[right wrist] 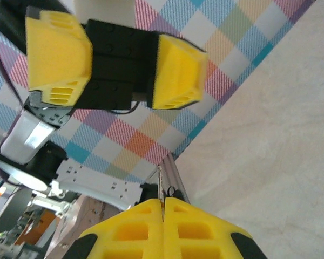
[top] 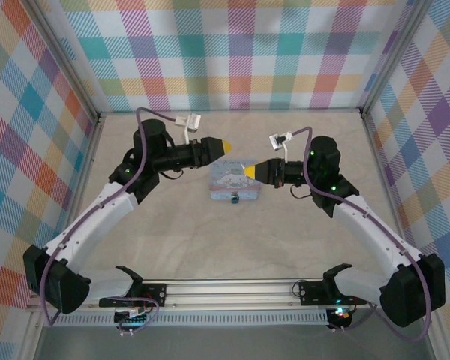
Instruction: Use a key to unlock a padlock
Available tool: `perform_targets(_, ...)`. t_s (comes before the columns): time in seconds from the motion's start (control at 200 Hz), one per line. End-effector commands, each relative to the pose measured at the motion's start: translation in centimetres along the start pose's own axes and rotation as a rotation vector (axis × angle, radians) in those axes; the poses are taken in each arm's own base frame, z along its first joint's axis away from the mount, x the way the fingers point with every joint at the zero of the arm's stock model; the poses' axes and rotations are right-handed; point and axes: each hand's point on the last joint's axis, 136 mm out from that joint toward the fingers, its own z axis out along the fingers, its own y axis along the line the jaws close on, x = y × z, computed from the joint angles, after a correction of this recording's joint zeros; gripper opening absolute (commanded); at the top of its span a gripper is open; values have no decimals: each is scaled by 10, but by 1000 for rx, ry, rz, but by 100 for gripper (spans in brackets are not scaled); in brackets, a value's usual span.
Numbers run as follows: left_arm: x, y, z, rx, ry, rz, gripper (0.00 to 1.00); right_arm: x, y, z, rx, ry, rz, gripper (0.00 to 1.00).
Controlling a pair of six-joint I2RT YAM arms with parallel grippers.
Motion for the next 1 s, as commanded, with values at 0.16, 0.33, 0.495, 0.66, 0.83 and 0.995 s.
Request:
perform_targets(0.16,34,-29,20,111,199,67,56,5,16,1,-70,84,-27,0)
perform_targets(0.33,35,-32,22,119,214,74,43,4,10,3,-54,87,-11,0)
perform_targets(0.495,38,-34,20,122,222,82,32,1,9,3,-44,76,-15,0)
perform_targets(0.66,42,-28,18,92,232,83,33,0,10,1,-40,66,-24,0)
perform_targets(0.83,44,-23,19,80,241,77,24,-1,11,0,-33,66,-25,0)
perform_targets(0.995,44,-23,20,82,242,81,4,0,10,0,-32,73,-20,0)
